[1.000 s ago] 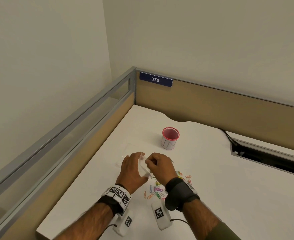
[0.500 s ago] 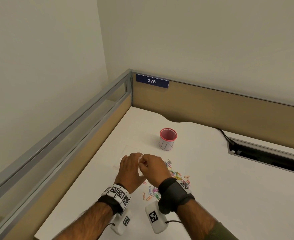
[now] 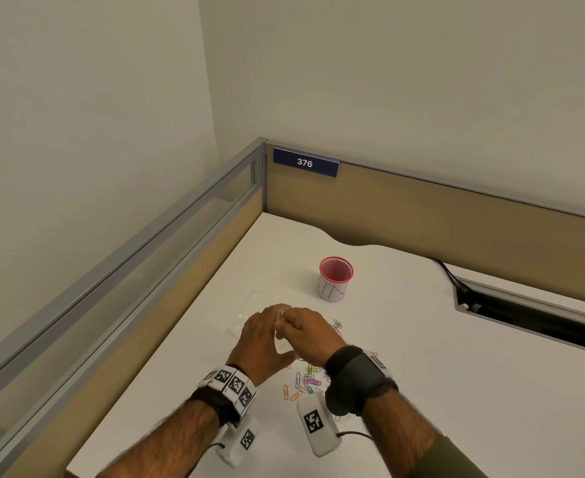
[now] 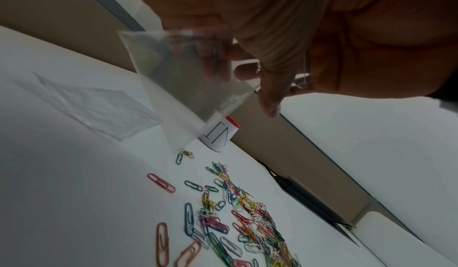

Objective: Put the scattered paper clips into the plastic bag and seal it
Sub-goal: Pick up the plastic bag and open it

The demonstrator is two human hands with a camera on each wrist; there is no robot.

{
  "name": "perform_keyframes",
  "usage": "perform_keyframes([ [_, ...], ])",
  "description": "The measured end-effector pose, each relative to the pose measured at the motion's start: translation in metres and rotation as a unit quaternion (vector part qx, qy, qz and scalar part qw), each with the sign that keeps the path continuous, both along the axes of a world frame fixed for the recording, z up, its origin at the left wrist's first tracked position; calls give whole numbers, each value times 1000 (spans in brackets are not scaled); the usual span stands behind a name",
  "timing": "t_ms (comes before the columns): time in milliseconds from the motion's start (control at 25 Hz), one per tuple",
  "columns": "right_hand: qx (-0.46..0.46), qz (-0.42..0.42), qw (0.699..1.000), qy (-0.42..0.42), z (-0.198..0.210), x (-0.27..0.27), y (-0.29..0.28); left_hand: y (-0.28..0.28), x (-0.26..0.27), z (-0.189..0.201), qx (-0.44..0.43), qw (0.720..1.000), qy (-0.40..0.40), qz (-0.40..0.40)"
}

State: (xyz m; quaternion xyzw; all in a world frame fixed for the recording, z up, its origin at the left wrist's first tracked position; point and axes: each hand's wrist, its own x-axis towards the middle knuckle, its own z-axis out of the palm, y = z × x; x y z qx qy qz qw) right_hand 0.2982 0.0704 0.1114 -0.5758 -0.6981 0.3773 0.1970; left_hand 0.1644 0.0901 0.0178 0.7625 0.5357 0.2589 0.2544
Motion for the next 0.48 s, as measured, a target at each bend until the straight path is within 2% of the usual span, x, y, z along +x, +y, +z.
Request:
perform_keyframes([
  [160, -33, -22, 998, 47, 1, 1, -1, 3, 2, 4, 10, 1000, 17, 11],
  [360, 2, 6, 1000, -19, -1, 1, -3, 6, 3, -3, 10, 1000, 3, 15],
  [480, 5, 15, 1000, -25, -5, 2, 0, 4, 6, -6, 5, 1000, 15, 9],
])
